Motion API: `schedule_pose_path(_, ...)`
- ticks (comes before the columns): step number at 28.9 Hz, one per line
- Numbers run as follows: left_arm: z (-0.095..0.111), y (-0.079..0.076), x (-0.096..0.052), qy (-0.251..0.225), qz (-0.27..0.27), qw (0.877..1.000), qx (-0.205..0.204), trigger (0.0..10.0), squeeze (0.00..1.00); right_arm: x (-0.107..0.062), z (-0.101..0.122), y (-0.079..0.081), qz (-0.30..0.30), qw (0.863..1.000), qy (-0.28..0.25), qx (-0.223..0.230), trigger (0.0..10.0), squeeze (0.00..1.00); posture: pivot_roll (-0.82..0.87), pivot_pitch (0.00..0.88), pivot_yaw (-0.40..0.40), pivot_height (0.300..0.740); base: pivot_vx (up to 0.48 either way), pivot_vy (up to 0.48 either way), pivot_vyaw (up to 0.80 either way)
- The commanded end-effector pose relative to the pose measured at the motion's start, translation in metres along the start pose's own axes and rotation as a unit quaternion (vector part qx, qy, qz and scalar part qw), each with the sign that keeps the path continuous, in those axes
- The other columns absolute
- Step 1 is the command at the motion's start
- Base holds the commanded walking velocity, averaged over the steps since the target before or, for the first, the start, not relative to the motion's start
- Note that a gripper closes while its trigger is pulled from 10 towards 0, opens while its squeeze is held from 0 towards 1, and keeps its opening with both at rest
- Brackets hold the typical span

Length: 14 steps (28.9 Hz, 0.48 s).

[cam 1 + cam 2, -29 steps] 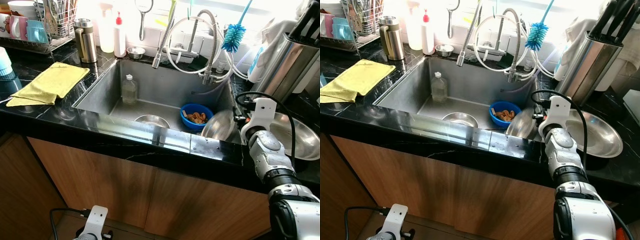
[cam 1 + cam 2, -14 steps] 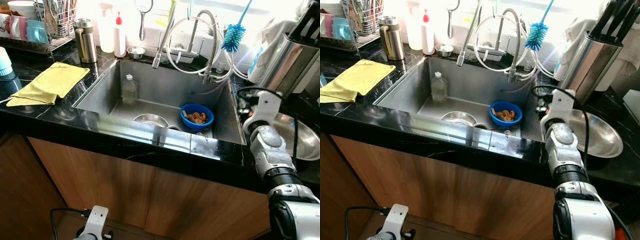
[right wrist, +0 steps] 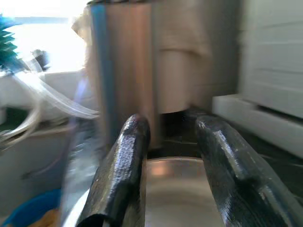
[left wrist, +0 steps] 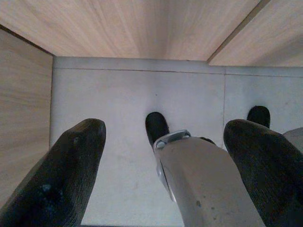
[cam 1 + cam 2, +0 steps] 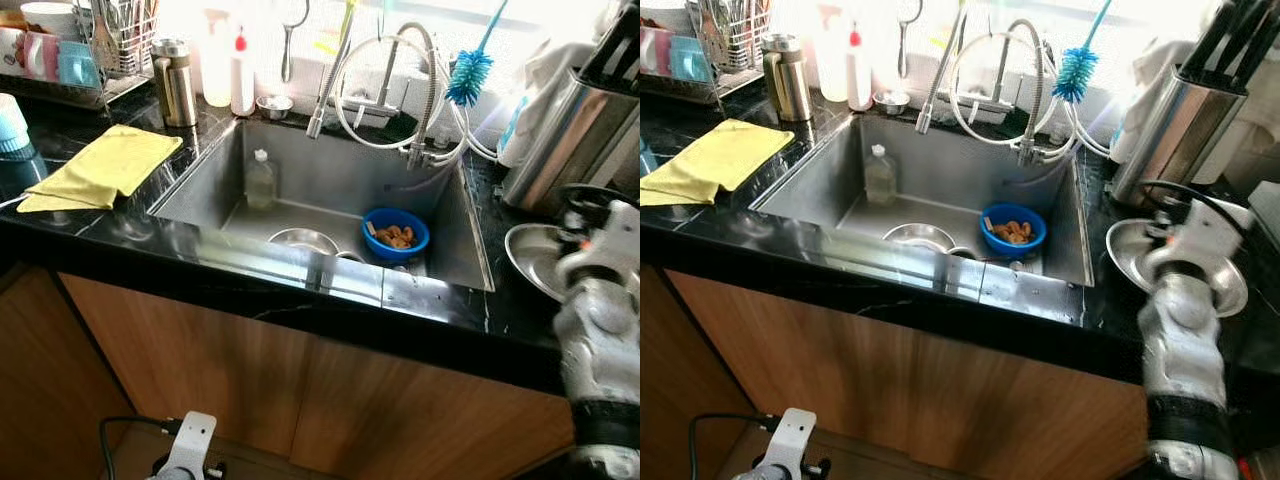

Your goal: Kitchen organization

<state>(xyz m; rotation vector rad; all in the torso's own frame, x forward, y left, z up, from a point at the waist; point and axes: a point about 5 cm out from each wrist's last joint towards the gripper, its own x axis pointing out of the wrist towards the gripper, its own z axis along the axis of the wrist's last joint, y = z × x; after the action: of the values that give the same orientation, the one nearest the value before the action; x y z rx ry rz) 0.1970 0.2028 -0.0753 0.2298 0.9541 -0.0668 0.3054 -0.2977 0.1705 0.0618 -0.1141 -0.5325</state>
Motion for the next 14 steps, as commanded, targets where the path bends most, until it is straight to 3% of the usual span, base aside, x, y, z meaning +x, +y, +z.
schedule_pose_path(1, -0.001, -0.002, 0.000, 0.001, -0.004, 1.000, 0.005, 10.0, 0.00, -0.003, 0.004, -0.017, -0.052, 0.998, -0.001, 0.028, 10.0, 1.00, 0.15, 0.000, -0.149, 0.736, 0.000, 0.000, 0.00)
schedule_pose_path(7, -0.001, -0.002, 0.000, 0.001, -0.005, 1.000, 0.003, 10.0, 0.00, -0.010, -0.002, -0.039, -0.116, 0.992, 0.035, 0.045, 10.0, 1.00, 0.15, 0.000, -0.152, 0.736, 0.000, 0.000, 0.00)
schedule_pose_path(11, -0.001, -0.002, 0.000, 0.001, -0.005, 1.000, 0.002, 10.0, 0.00, -0.013, -0.001, -0.040, -0.119, 0.991, 0.039, 0.048, 10.0, 1.00, 0.15, 0.000, -0.152, 0.736, 0.000, 0.000, 0.00)
schedule_pose_path(14, -0.001, -0.002, 0.000, 0.002, -0.004, 1.000, 0.000, 10.0, 0.00, -0.015, -0.005, -0.041, -0.138, 0.985, 0.059, 0.082, 10.0, 1.00, 0.15, 0.000, -0.152, 0.736, 0.000, 0.000, 0.00)
